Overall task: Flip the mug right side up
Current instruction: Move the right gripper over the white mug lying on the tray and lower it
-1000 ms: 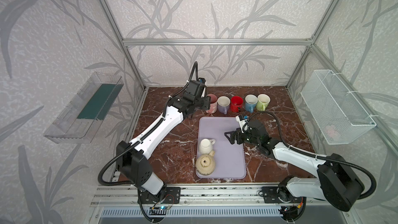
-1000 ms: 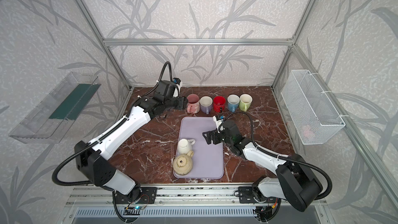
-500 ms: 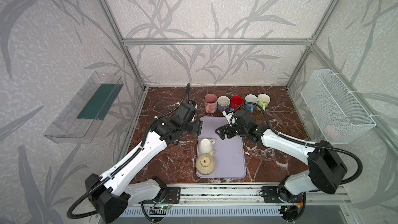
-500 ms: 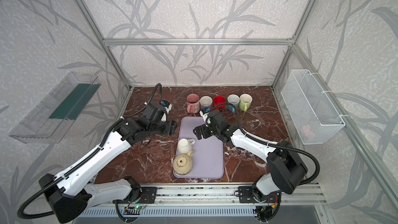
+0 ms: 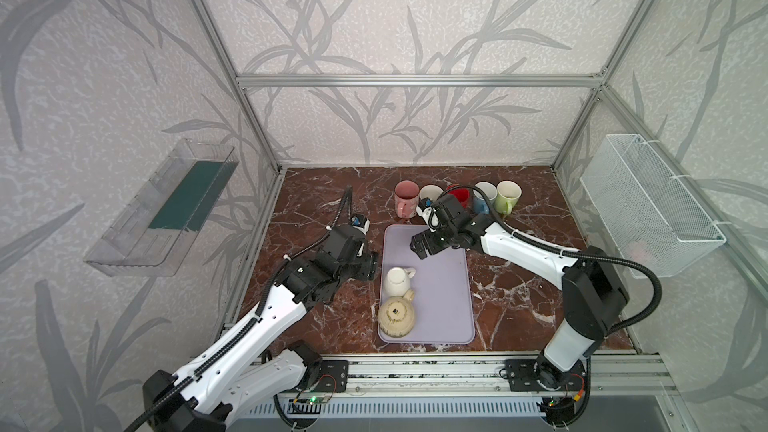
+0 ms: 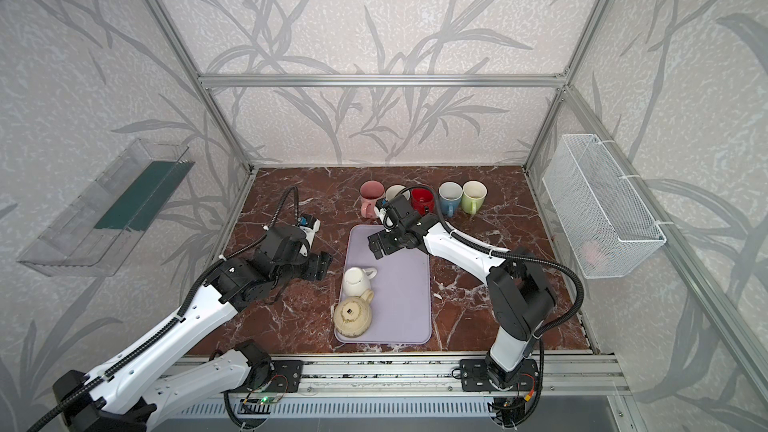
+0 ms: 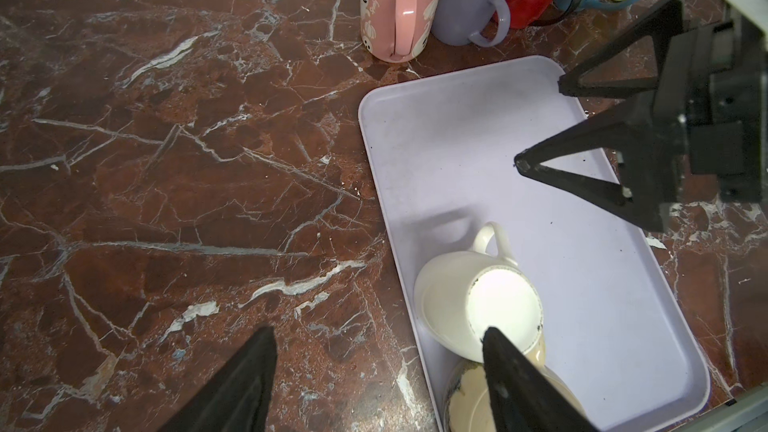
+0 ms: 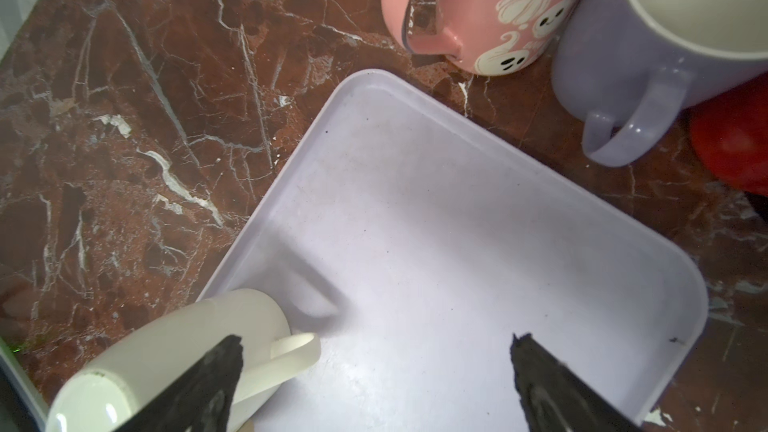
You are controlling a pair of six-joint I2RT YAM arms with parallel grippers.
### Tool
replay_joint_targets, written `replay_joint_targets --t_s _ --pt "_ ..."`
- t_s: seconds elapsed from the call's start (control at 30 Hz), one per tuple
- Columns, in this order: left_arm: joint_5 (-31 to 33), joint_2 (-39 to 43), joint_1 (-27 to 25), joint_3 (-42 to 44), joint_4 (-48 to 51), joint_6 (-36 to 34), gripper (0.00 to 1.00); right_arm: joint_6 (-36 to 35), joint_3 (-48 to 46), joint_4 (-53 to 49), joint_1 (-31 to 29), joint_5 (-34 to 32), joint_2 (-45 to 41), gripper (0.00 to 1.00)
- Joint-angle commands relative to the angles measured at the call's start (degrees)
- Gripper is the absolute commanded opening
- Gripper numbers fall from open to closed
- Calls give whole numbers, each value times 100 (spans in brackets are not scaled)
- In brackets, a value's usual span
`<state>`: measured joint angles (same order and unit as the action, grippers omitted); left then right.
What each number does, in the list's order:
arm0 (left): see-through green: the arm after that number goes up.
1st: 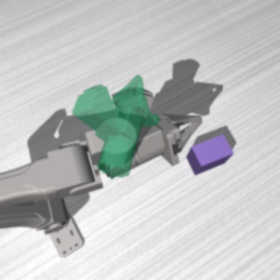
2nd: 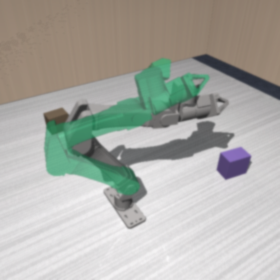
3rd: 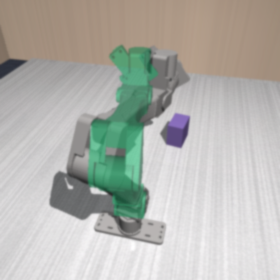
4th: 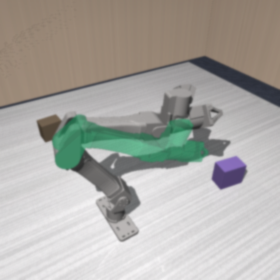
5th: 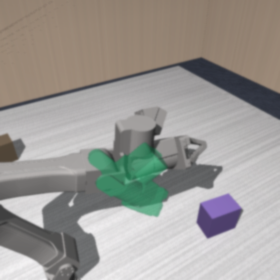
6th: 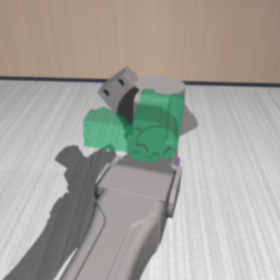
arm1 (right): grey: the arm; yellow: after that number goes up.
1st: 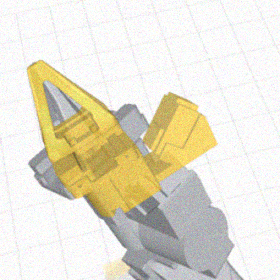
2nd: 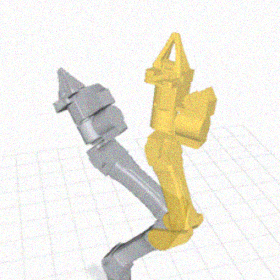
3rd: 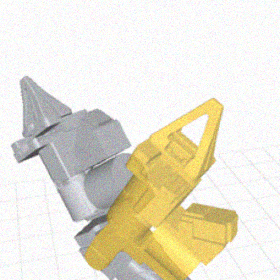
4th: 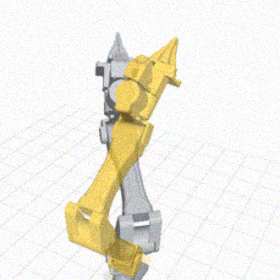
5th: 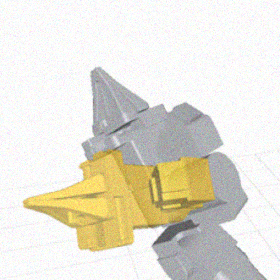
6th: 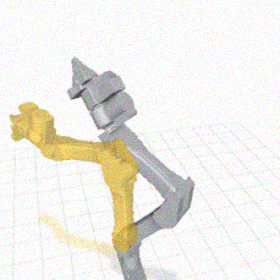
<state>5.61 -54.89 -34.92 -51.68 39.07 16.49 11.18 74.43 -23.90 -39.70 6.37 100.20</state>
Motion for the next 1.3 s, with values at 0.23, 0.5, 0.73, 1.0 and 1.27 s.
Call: replay_joint_targets --t_s 0.23,0.5,0.73,1.0,1.27 --pt "239 586 51 242 70 -334 76 -292 1178 -1220 -14 -185 972 100" --pt "335 552 55 248 86 -365 76 -387 1569 -1451 -11 -209 1438 100" --pt "310 374 56 233 99 -397 75 -402 1325 -1215 -11 -163 1443 100" --pt "341 281 81 229 118 -406 75 -321 842 -850 -95 -14 1358 99" --pt "242 260 85 237 112 -398 74 -435 460 -692 -272 -133 1096 99"
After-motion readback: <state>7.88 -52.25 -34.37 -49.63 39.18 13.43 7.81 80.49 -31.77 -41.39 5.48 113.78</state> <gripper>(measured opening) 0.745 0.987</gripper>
